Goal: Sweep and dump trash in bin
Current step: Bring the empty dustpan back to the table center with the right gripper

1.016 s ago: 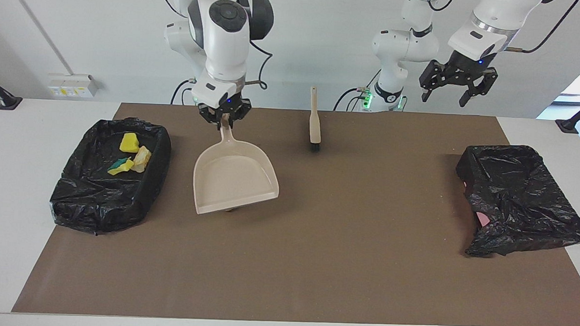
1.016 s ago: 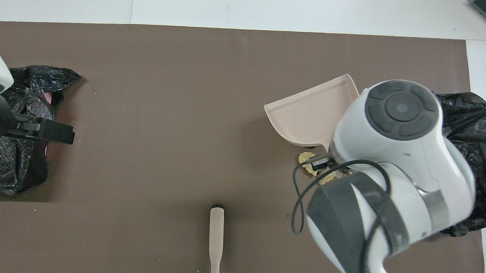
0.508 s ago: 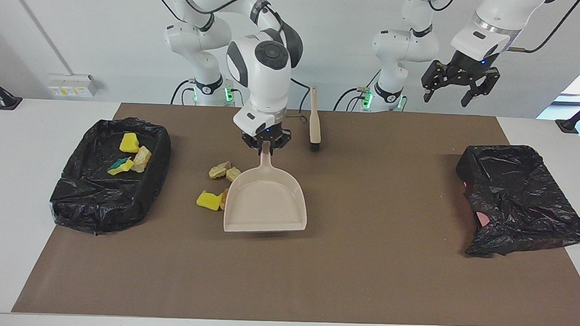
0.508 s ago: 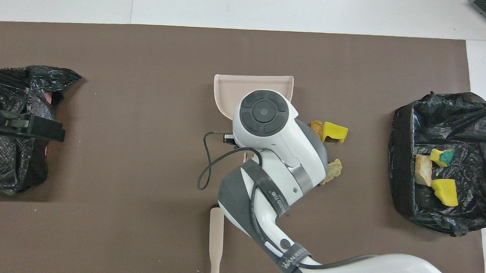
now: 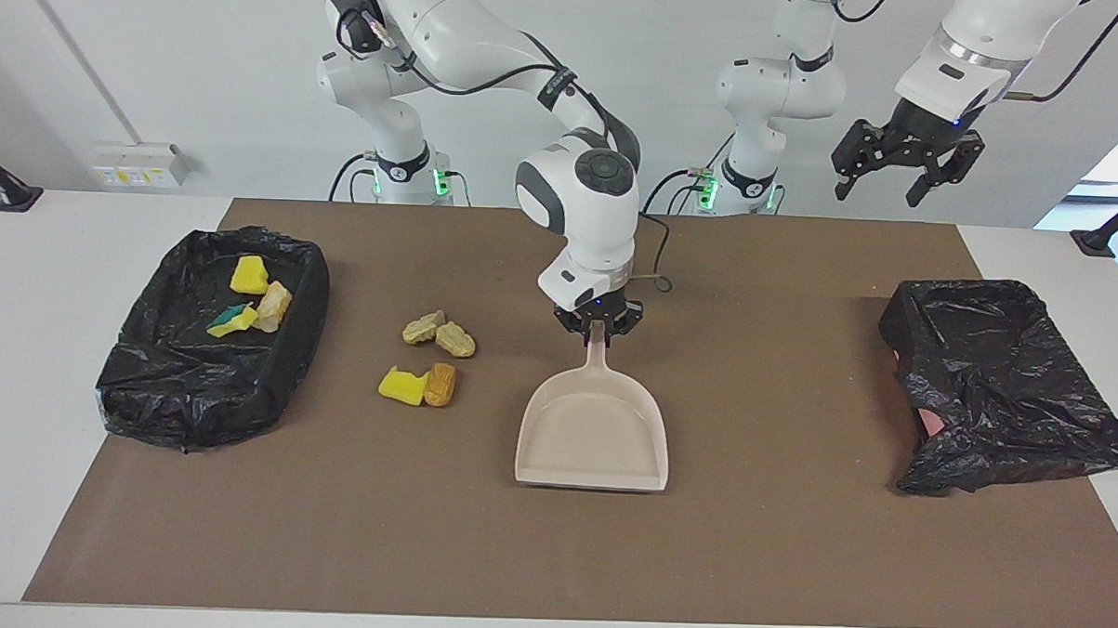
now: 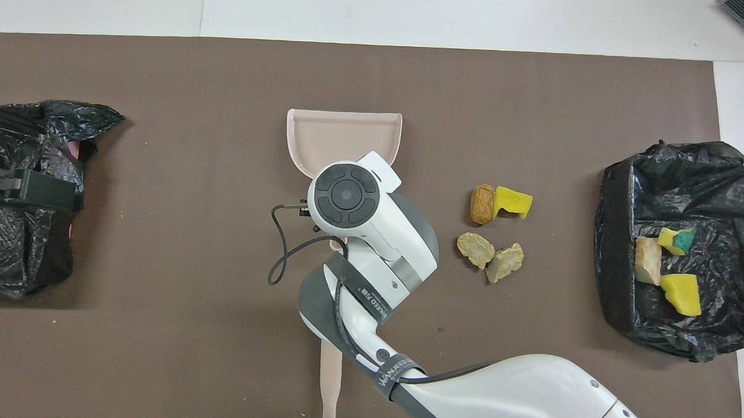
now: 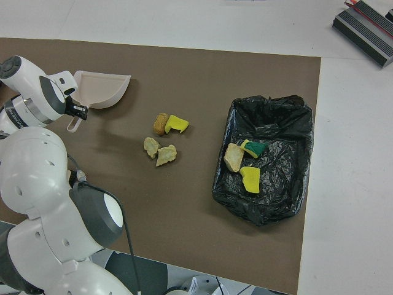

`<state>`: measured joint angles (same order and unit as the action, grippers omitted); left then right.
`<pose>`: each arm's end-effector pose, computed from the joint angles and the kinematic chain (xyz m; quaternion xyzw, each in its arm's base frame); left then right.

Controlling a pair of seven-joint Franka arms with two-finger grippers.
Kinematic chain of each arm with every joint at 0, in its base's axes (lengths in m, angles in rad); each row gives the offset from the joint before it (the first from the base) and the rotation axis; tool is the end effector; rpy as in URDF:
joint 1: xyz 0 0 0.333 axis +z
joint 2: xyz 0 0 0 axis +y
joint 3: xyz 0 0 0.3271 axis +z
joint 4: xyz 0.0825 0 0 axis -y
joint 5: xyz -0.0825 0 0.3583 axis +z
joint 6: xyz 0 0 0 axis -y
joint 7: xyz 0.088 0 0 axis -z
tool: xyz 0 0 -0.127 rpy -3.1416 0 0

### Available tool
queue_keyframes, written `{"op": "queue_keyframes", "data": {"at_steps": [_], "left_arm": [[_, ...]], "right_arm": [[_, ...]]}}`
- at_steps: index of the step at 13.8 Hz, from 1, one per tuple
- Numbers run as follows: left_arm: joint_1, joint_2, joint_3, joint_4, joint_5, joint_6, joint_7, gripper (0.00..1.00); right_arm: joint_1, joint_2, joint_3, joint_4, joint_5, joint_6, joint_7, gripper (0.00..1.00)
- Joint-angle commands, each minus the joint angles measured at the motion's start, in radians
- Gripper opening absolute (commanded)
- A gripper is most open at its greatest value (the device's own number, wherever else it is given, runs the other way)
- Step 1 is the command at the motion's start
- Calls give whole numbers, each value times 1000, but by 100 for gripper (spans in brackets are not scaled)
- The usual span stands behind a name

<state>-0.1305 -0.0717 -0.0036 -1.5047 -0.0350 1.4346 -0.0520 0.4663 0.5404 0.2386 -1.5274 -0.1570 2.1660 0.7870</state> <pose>0.4856 -0.0705 0.6693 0.9989 -0.0434 -0.0008 0.0172 0.5504 0.4218 0.3630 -0.9981 0.0206 -0.0472 0.0335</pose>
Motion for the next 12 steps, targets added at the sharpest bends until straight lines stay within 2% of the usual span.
{"op": "queue_keyframes", "data": {"at_steps": [1,3,4,5,6,10,12], "left_arm": [[11,-5,-6,11,1,-23,-6,100],[11,-5,-6,11,1,-22,-8,100],[9,-5,-7,11,1,-22,-8,100],[9,-4,-7,11,1,-20,-8,100],[9,-5,-7,11,1,-22,-8,100],[8,-5,-7,11,1,-23,-9,100],[5,-5,-9,11,1,-23,-11,100]], "right_arm": [[15,70,-10,62,-50,8,49,0],[14,79,-8,73,-59,-6,48,0],[15,79,-10,85,-62,-23,43,5],[14,72,-8,93,-81,-56,32,59],[15,44,-4,93,-105,-102,15,100],[18,-94,27,47,-63,-211,-14,100],[20,-187,41,-25,-15,-258,-3,100]]}}
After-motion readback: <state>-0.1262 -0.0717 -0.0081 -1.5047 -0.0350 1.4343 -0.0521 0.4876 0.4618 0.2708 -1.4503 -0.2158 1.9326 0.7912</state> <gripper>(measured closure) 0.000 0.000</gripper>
